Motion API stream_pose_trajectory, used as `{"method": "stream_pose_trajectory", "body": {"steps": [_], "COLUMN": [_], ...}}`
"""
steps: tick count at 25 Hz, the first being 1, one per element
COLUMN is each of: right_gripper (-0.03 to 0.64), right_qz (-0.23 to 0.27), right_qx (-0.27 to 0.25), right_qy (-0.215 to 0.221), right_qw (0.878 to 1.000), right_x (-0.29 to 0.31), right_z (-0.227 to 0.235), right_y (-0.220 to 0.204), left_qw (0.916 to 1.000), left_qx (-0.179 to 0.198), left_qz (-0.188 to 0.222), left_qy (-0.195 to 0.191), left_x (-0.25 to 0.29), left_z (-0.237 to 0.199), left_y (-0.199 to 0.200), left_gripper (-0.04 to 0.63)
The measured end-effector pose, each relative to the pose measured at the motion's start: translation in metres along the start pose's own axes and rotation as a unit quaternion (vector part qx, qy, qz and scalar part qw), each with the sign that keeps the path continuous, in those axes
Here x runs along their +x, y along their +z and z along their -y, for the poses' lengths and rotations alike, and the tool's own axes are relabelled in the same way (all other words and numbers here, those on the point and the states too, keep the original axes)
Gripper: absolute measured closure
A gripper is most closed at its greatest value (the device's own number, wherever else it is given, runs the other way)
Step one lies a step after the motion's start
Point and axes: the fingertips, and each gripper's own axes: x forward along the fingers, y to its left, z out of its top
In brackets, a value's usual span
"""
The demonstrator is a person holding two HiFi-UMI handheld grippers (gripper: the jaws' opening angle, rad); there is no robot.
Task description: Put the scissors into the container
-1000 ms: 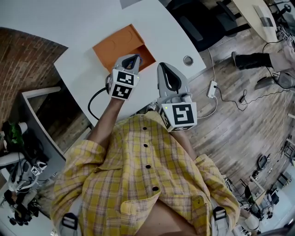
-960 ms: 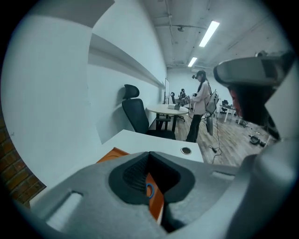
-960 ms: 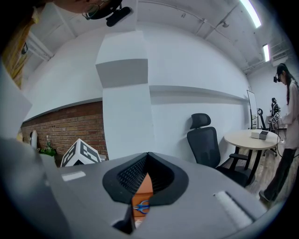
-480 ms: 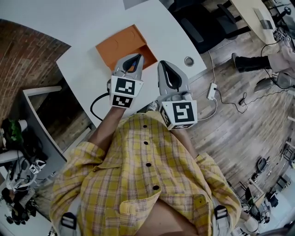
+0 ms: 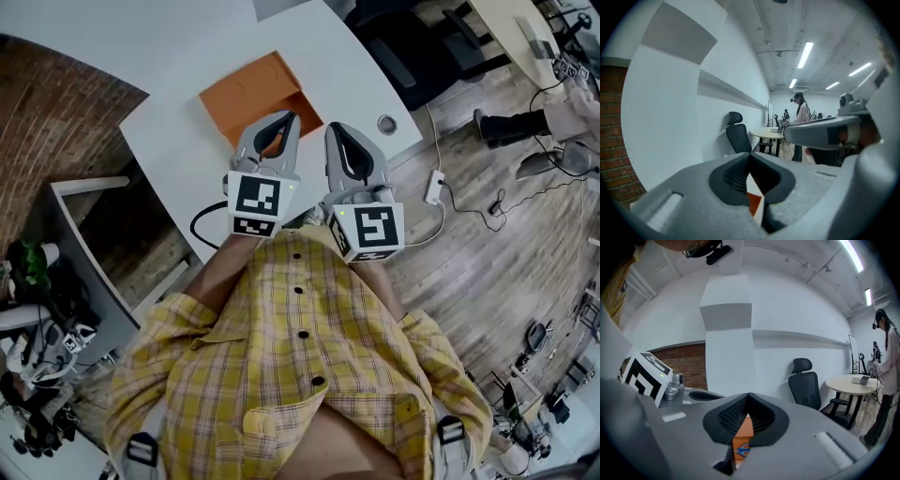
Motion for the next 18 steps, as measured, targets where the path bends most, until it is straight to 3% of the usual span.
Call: {"method": "stream_pose_trajectory", "body": {"steps": [18], "right_gripper": [0.612], "right_qz": [0.019], "right_qx": [0.001], "right_qy": [0.005], "right_qw": [1.0], "right_x": [-0.008], "right_z": [-0.005], "right_y": [0.008], "left_qw": [0.9979], "left_qx": [-0.004], "left_qz": [0.059], "left_qy": [0.026], "left_x": [-0.034], "left_z": [0.009], "left_y": [0.033], "left_gripper": [0.592]}}
